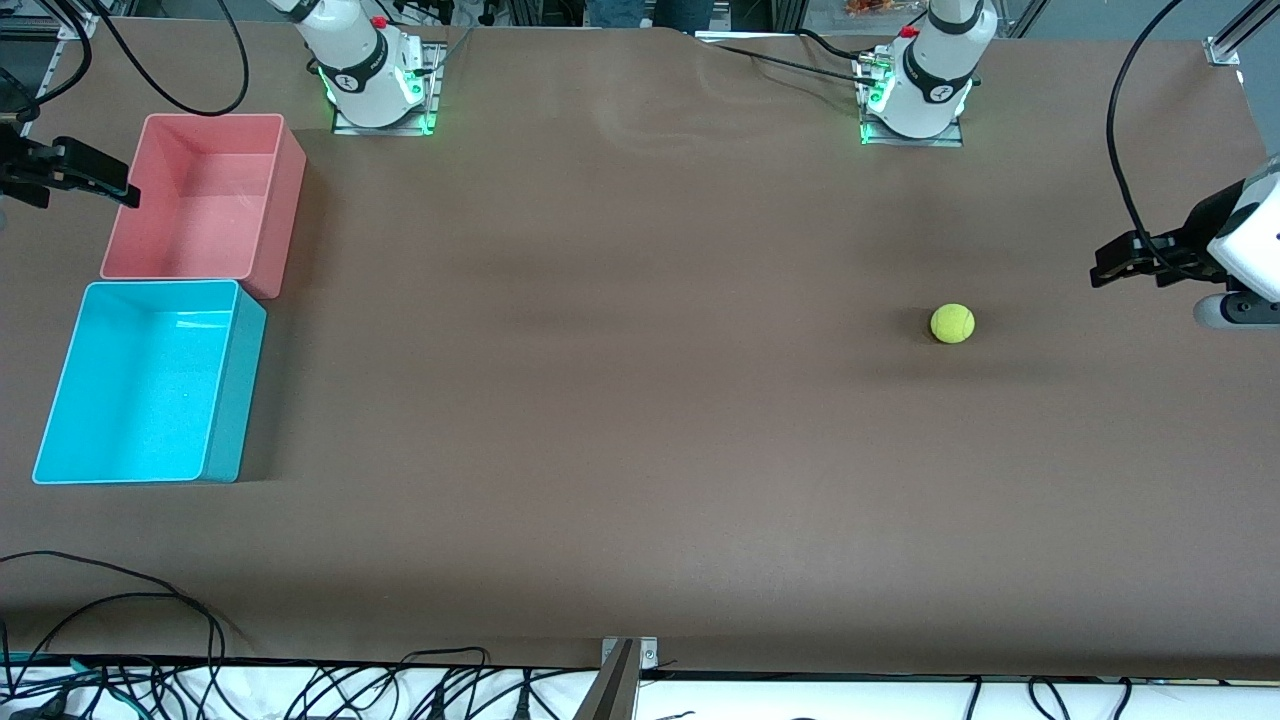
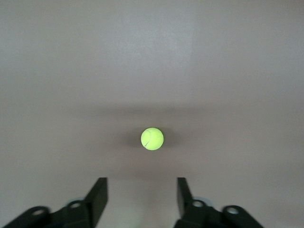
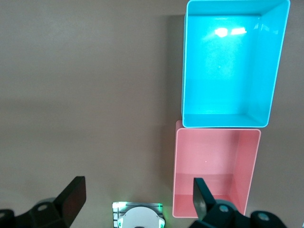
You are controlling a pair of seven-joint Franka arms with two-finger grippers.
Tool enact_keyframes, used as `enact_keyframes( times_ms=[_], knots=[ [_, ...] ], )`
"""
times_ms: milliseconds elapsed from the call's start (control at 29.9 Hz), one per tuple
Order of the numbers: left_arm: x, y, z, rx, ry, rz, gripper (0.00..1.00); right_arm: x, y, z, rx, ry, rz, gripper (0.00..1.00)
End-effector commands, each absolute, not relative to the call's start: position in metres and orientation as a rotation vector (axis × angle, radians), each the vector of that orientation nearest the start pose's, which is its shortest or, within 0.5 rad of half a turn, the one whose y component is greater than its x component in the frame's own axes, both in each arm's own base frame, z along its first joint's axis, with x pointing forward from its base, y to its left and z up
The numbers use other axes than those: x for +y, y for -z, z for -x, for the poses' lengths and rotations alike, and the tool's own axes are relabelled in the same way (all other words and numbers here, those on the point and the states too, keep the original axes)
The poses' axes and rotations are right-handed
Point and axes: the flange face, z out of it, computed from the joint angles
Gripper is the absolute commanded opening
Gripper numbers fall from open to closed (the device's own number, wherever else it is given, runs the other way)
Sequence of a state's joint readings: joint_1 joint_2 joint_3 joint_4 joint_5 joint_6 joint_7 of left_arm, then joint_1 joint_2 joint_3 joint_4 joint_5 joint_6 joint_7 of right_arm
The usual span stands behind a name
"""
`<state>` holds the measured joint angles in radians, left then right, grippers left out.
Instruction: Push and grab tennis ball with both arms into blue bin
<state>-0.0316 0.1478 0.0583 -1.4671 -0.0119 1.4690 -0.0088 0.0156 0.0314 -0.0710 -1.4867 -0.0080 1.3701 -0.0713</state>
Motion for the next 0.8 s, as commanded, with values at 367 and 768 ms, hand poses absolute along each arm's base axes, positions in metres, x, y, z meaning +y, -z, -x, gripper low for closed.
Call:
enact_keyframes(
  times_ms=[367,768],
  knots=[
    [0.009,-0.578,-0.588,-0.576,-0.243,3.063,0.00,-0.035,-0.635,-0.541,-0.004,-0.212,3.120,1.00],
    [0.035,-0.565,-0.587,-1.478,-0.268,2.694,0.00,-0.033,-0.635,-0.540,-0.007,-0.213,3.113,1.00]
  ],
)
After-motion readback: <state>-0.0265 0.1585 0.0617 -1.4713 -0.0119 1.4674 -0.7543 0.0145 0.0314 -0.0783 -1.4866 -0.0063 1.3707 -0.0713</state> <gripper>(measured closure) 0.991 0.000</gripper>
